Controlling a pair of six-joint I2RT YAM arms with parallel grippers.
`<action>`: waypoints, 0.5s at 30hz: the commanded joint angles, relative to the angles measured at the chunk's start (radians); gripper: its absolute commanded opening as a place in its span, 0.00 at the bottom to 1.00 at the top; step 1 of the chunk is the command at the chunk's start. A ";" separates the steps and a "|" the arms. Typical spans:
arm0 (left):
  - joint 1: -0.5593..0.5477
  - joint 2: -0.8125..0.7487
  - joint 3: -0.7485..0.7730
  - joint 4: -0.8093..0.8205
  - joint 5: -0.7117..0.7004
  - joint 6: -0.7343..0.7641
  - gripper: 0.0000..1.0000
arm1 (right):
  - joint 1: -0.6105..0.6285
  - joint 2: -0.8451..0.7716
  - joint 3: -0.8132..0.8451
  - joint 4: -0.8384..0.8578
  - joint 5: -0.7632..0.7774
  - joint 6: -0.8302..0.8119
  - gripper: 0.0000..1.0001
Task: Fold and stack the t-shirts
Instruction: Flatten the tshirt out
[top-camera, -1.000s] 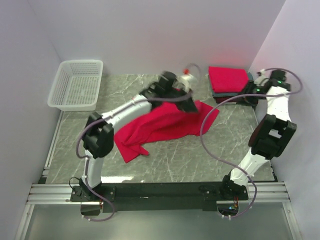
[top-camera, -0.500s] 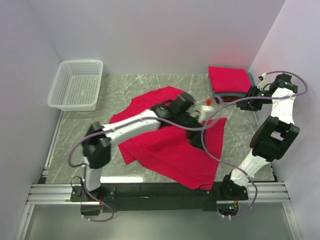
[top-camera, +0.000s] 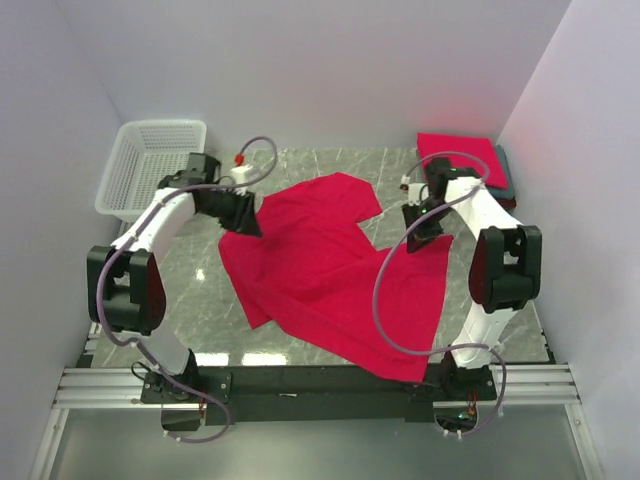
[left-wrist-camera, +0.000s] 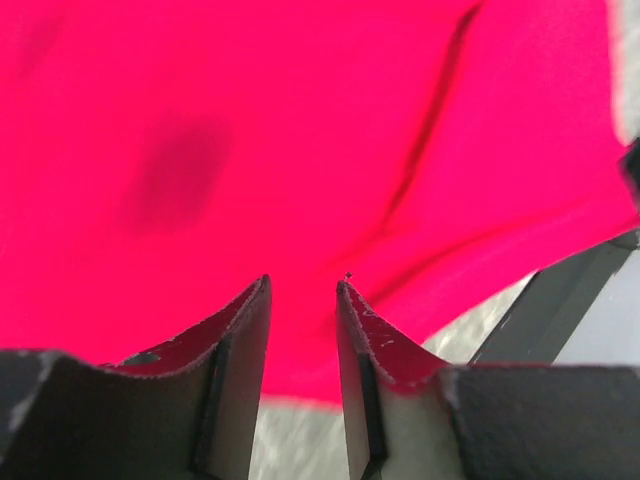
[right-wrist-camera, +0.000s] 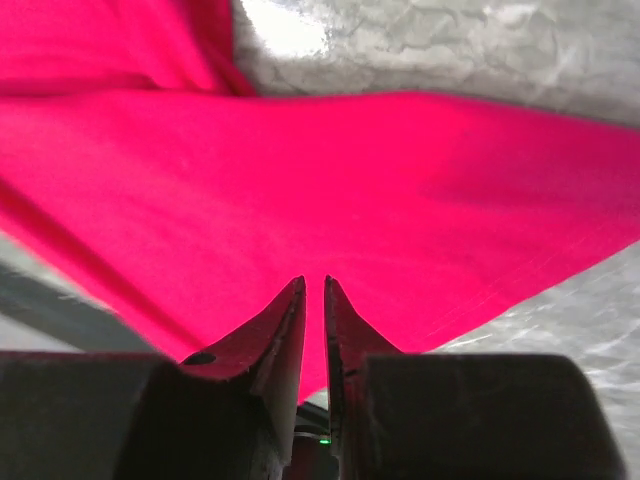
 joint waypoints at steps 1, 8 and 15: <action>0.111 -0.007 -0.033 -0.206 -0.012 0.238 0.37 | 0.055 0.044 -0.015 0.043 0.215 -0.017 0.20; 0.175 -0.260 -0.322 -0.389 -0.116 0.660 0.38 | 0.112 0.196 -0.015 0.109 0.424 -0.042 0.15; 0.042 -0.478 -0.570 -0.159 -0.199 0.681 0.53 | 0.122 0.348 0.123 0.066 0.508 -0.051 0.13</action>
